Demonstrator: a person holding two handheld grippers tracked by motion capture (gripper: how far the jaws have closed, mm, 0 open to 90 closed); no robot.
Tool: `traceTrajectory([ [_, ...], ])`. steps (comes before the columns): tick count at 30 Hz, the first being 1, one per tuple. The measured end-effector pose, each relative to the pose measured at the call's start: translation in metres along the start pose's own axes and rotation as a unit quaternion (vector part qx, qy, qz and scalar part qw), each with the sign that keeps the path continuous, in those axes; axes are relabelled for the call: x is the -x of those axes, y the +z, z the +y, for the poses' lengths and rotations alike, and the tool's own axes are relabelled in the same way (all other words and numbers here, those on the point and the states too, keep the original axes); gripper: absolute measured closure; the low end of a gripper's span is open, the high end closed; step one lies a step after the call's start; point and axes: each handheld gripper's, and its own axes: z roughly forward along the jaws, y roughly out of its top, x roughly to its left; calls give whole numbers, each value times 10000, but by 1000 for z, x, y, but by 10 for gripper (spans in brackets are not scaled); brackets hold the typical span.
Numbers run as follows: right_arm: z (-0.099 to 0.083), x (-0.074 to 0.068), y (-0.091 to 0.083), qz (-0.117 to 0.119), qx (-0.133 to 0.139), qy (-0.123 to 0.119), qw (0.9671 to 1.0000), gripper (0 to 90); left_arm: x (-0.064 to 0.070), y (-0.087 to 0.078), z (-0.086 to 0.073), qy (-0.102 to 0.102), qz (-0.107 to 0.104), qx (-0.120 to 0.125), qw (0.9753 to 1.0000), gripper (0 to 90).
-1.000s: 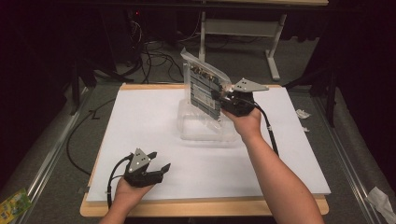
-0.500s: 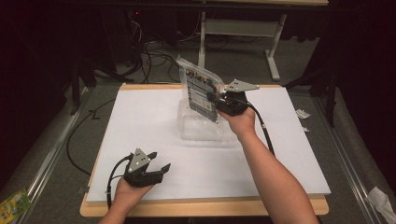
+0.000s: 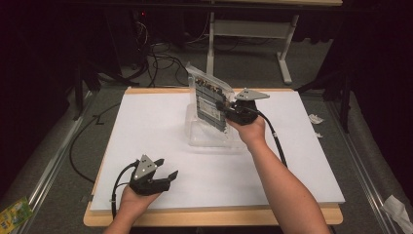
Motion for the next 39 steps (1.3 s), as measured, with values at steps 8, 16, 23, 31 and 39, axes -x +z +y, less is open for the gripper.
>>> traceTrajectory([
  [8, -13, 3, -3, -16, 30, 196, 9998, 760, 1, 0, 0, 7, -22, -21, 10000, 323],
  [16, -34, 13, -7, 16, 63, 631, 9980, 755, 1, 1, 0, 4, -34, -34, 10000, 323],
  [23, -33, 14, -6, -43, -14, 651, 9979, 746, 3, 3, 0, -4, -62, -43, 10000, 323],
  [31, -32, 14, -4, -215, -91, 653, 9976, 707, 1, 3, 0, -29, -57, -37, 10000, 323],
  [39, -32, 15, -4, -348, -154, 742, 9965, 628, 1, 3, -1, -34, -64, -33, 10000, 323],
])
